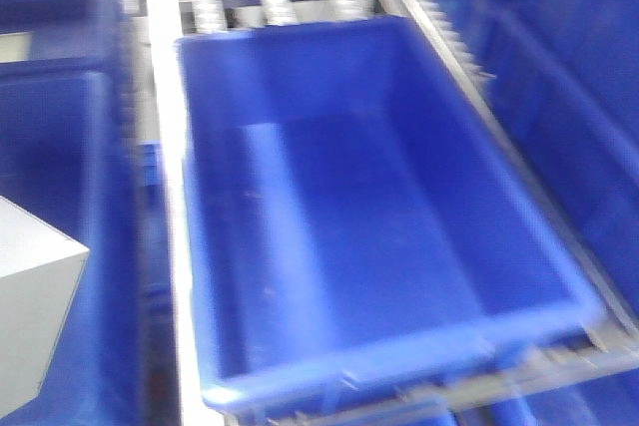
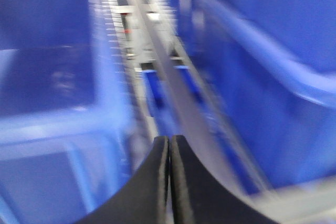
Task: Sort gray base to blue bin
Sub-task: 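Turn the base toward the shelf and stop before the empty blue bins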
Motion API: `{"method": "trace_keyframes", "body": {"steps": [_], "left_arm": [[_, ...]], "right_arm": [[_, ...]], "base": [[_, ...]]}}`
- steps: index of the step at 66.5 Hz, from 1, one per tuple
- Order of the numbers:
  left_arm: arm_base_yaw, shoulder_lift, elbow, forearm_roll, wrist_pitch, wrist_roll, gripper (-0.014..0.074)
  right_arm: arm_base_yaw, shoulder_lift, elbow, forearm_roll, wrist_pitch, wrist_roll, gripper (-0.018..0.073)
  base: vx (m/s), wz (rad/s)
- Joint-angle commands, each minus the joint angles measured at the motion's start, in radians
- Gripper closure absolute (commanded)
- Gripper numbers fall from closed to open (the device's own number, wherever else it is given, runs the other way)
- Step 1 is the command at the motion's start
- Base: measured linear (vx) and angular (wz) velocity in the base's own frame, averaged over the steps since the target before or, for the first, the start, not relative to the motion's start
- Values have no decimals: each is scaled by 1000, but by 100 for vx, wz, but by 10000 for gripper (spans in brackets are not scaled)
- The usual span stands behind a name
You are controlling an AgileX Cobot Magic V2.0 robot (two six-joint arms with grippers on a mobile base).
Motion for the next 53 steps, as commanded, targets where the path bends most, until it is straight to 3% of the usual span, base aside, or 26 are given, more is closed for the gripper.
{"method": "trace_keyframes", "body": {"steps": [1, 25, 53], "left_arm": [[-4, 11, -30, -6, -113, -6, 576], [-4, 11, -30, -6, -113, -6, 576], [-4, 11, -30, -6, -113, -6, 576]], "right_arm": [[-3, 18, 2, -5, -73, -12, 564], [-3, 18, 2, -5, -73, -12, 564], [-3, 18, 2, -5, -73, -12, 564]], "base": [[16, 60], [11, 43], [2, 7]]}}
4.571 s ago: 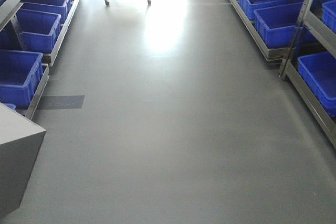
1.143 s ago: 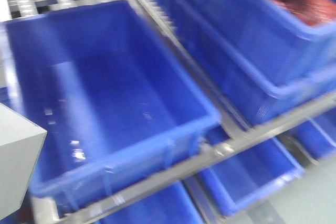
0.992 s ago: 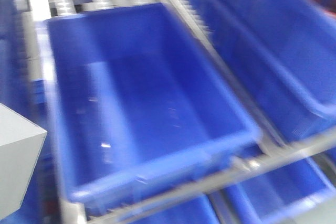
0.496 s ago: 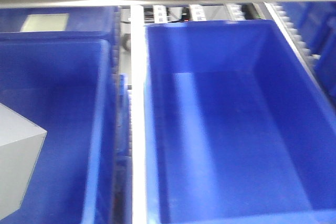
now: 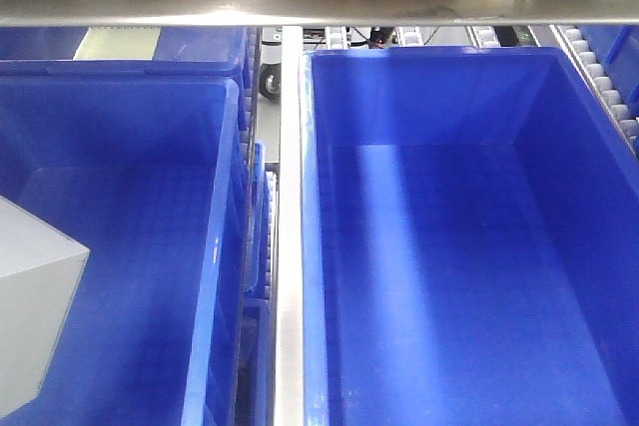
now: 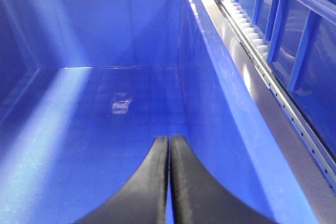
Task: Sort gray base to blue bin
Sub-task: 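Turn the base toward the shelf and stop before the empty blue bins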
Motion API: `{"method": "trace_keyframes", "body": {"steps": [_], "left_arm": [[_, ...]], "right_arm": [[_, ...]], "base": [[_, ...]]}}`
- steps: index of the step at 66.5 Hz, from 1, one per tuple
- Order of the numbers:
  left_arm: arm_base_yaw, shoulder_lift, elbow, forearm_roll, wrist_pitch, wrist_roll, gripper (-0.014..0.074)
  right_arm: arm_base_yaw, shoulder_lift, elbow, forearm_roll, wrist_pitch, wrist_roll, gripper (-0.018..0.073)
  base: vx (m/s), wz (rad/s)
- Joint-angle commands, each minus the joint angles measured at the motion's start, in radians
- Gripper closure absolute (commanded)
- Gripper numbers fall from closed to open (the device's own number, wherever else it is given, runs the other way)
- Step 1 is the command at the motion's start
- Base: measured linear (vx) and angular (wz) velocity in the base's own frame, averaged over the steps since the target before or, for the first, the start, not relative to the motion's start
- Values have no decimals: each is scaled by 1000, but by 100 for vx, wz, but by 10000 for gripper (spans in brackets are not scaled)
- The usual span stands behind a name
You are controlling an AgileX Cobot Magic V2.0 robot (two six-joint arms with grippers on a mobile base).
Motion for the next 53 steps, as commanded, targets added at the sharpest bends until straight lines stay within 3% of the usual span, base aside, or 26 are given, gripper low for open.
{"method": "trace_keyframes", "body": {"steps": [1, 53], "left_arm": [[-4, 11, -30, -6, -113, -6, 576], [-4, 11, -33, -6, -127, 5, 576]], "right_arm": [[-3, 18, 3, -5, -45, -12, 564], [-3, 18, 3, -5, -45, -12, 564]], "base": [[0, 0], [0, 0]]}}
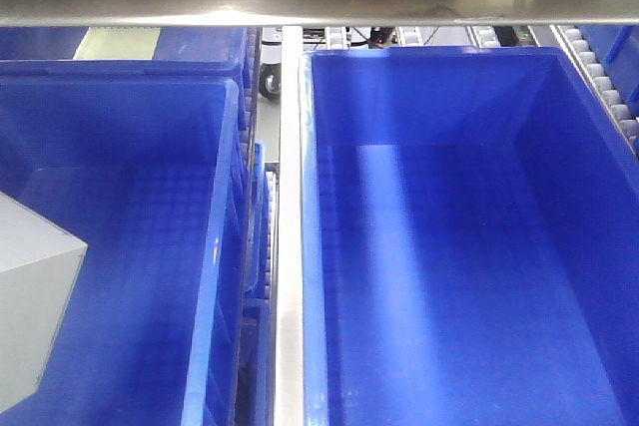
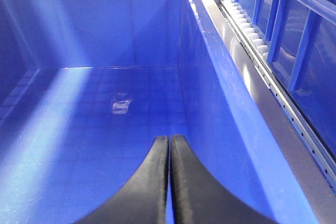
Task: Sort gray base to blue bin
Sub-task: 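Turn the base toward the shelf and stop before the empty blue bins, then swing the left arm over the farther blue bin and lower the block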
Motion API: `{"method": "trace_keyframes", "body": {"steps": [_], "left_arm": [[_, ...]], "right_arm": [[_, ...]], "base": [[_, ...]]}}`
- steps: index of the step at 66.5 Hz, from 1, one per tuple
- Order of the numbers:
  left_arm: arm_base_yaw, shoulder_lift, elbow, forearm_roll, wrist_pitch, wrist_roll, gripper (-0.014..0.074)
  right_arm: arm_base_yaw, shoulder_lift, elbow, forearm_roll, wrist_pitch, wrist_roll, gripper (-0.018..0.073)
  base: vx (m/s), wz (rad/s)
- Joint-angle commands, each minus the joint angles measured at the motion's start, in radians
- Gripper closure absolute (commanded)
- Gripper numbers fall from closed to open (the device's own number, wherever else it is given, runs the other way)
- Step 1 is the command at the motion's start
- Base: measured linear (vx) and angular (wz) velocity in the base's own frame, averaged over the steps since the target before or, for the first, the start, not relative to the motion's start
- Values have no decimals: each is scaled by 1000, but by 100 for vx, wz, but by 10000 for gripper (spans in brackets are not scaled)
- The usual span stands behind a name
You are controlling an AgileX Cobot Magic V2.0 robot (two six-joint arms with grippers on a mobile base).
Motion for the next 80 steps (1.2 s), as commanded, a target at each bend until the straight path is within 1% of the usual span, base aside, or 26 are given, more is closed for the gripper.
{"method": "trace_keyframes", "body": {"steps": [1, 7, 13, 23, 28, 33, 34, 37, 38, 44, 45, 48, 53, 54, 55, 56, 57, 62, 64, 66, 70, 75, 80], "left_arm": [[-4, 11, -33, -6, -112, -3, 576], [-4, 11, -33, -6, -112, -3, 576], [-4, 11, -33, -7, -136, -6, 576], [-4, 14, -33, -28, -148, -7, 576], [-4, 33, -33, -77, -162, -7, 576], [-4, 91, -33, -162, -187, -4, 576], [-4, 113, -33, -188, -191, -2, 576], [-4, 164, -33, -241, -195, 18, 576], [-4, 182, -33, -269, -195, 26, 576], [-4, 312, -33, -396, -195, 114, 576], [-4, 332, -33, -431, -199, 132, 576], [-4, 402, -34, -513, -215, 211, 576], [-5, 503, -34, -638, -252, 320, 576], [-6, 520, -34, -675, -259, 344, 576], [-8, 535, -35, -700, -266, 382, 576], [-12, 557, -35, -737, -276, 407, 576], [-15, 572, -35, -760, -285, 447, 576], [-42, 649, -36, -876, -320, 575, 576], [-57, 680, -40, -938, -331, 636, 576], [-70, 705, -47, -972, -332, 693, 576], [-105, 766, -75, -1037, -332, 779, 576], [-138, 827, -117, -1088, -332, 840, 576], [-177, 901, -178, -1093, -332, 860, 576]], "right_arm": [[-3, 18, 3, -5, -45, -12, 564], [-3, 18, 3, -5, -45, -12, 564], [-3, 18, 3, -5, -45, -12, 564], [-3, 18, 3, -5, -45, -12, 564], [-3, 18, 3, -5, -45, -12, 564], [-3, 18, 3, -5, -45, -12, 564], [-3, 18, 3, -5, -45, -12, 564], [-3, 18, 3, -5, -45, -12, 564], [-3, 18, 3, -5, -45, -12, 564], [-3, 18, 3, -5, -45, -12, 564], [-3, 18, 3, -5, -45, -12, 564], [-3, 18, 3, -5, -45, -12, 564], [-3, 18, 3, -5, -45, -12, 564], [-3, 18, 3, -5, -45, -12, 564], [-3, 18, 3, -5, -45, -12, 564], [-3, 18, 3, -5, -45, -12, 564], [-3, 18, 3, -5, -45, -12, 564], [-3, 18, 3, -5, -45, -12, 564], [-3, 18, 3, -5, -45, -12, 564], [-3, 18, 3, -5, -45, -12, 564], [-3, 18, 3, -5, -45, -12, 564], [-3, 18, 3, -5, -45, -12, 564], [-3, 18, 3, -5, -45, -12, 564]], "base": [[0, 0], [0, 0], [0, 0], [0, 0], [0, 0], [0, 0], [0, 0], [0, 0], [0, 0], [0, 0], [0, 0], [0, 0], [0, 0], [0, 0], [0, 0], [0, 0], [0, 0], [0, 0], [0, 0], [0, 0], [0, 0], [0, 0], [0, 0]]}}
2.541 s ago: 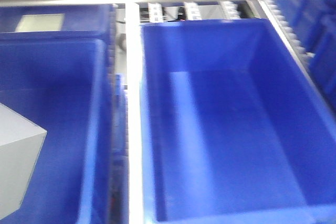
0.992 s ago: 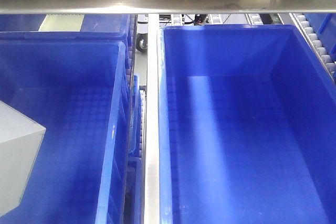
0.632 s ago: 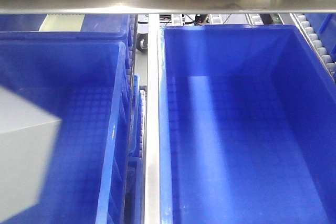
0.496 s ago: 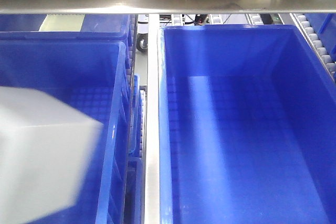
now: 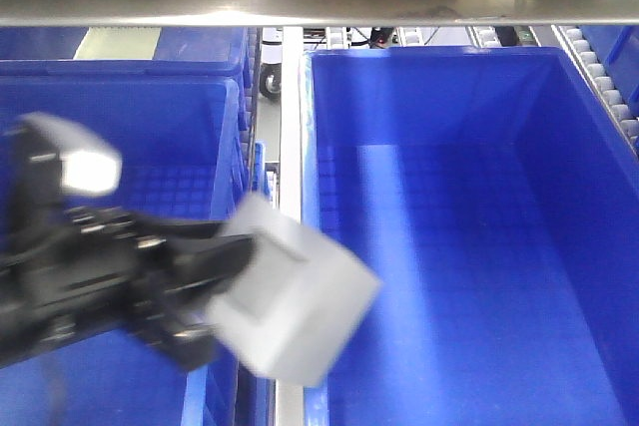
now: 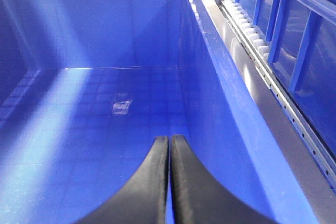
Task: Sort gray base to blue bin
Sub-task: 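Swing the left arm over the farther blue bin and lower the block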
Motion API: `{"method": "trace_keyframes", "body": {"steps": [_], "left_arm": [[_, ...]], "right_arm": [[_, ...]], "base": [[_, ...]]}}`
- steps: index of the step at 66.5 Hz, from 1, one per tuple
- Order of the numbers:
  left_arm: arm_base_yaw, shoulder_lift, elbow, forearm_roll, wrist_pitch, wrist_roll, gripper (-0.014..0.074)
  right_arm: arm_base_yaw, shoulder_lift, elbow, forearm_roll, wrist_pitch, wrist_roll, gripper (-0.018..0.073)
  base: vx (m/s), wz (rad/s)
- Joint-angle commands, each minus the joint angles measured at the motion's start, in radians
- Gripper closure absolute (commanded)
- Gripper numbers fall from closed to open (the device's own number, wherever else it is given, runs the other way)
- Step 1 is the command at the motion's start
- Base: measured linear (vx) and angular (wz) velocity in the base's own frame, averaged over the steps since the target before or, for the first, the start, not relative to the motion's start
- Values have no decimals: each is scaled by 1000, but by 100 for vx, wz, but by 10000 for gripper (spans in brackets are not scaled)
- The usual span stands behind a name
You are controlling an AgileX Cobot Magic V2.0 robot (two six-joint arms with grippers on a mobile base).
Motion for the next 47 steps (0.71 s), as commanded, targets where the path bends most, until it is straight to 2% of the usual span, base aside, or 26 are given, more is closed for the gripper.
{"method": "trace_keyframes", "body": {"steps": [1, 23, 37, 47], "left_arm": [[-47, 68, -105, -71, -64, 52, 576], [-200, 413, -385, -64, -109, 52, 575], [-235, 627, -565, -63, -106, 52, 568], [-237, 755, -645, -63, -108, 52, 531]], "right_arm": [[-3, 18, 5, -5, -45, -12, 564], [-3, 18, 5, -5, -45, -12, 564], [-3, 18, 5, -5, -45, -12, 564], [-3, 18, 5, -5, -45, -12, 564]], "base": [[0, 0], [0, 0], [0, 0], [0, 0]]}}
